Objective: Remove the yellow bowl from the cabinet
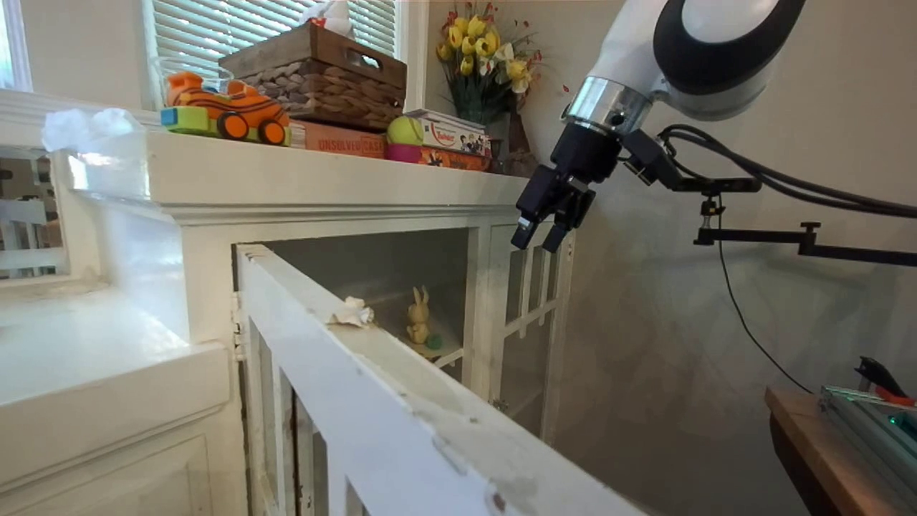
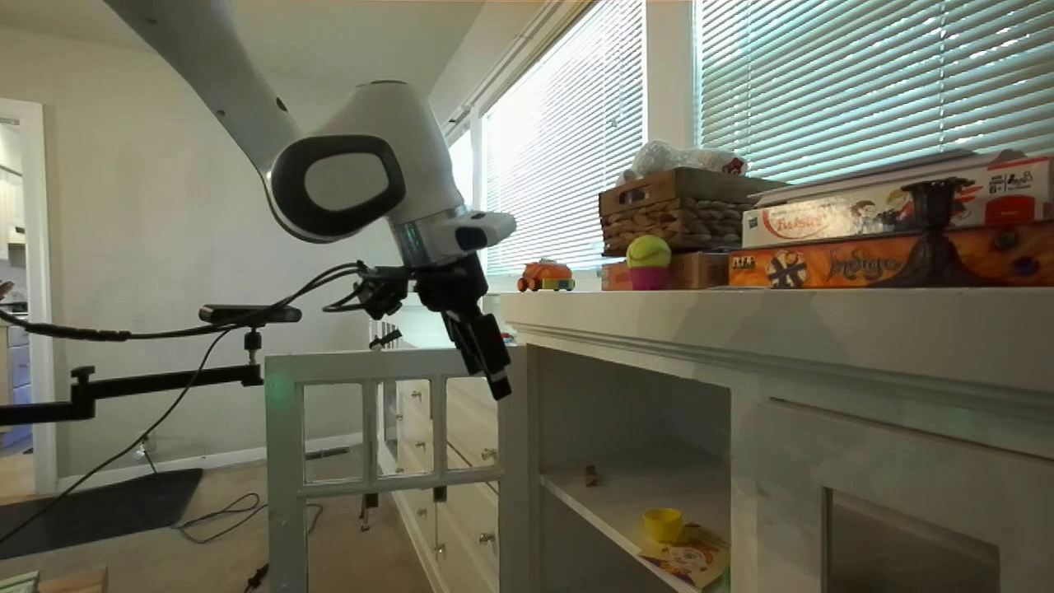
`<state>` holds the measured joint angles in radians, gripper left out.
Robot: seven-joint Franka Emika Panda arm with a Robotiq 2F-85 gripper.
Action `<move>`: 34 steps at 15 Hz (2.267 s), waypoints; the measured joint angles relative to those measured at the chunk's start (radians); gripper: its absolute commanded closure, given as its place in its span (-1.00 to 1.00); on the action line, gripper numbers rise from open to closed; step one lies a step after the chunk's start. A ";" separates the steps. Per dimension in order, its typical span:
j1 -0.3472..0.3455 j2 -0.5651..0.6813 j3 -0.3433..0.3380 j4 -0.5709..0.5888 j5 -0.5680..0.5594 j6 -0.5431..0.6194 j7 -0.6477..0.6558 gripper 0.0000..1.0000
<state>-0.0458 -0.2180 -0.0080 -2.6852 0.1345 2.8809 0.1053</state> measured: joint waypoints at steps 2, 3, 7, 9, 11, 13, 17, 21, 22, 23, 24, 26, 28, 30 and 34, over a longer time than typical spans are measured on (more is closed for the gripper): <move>0.005 0.046 -0.012 0.003 0.003 0.043 -0.001 -1.00; 0.009 0.069 -0.017 0.006 0.003 0.067 -0.002 -1.00; -0.003 0.161 -0.027 0.029 -0.018 0.158 -0.012 -1.00; -0.002 0.162 -0.028 0.029 -0.018 0.158 -0.012 -1.00; 0.000 0.158 -0.026 0.029 -0.018 0.158 -0.012 -1.00; 0.002 0.159 -0.026 0.029 -0.015 0.160 -0.017 -1.00; -0.014 0.226 -0.041 0.039 -0.023 0.236 -0.017 -1.00; -0.020 0.348 -0.041 0.086 -0.019 0.332 -0.017 -1.00; -0.025 0.377 -0.031 0.101 -0.018 0.342 -0.017 -1.00; -0.037 0.405 -0.013 0.116 -0.018 0.347 -0.017 -1.00; -0.051 0.432 0.007 0.132 -0.018 0.351 -0.017 -1.00; -0.085 0.488 0.041 0.170 -0.018 0.357 -0.016 -1.00; -0.126 0.544 0.070 0.213 -0.018 0.362 -0.016 -1.00; -0.163 0.595 0.089 0.258 -0.018 0.365 -0.016 -1.00; -0.194 0.676 0.092 0.339 -0.018 0.365 -0.016 -1.00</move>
<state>-0.2394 0.4578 0.0838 -2.3464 0.1162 3.2462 0.0895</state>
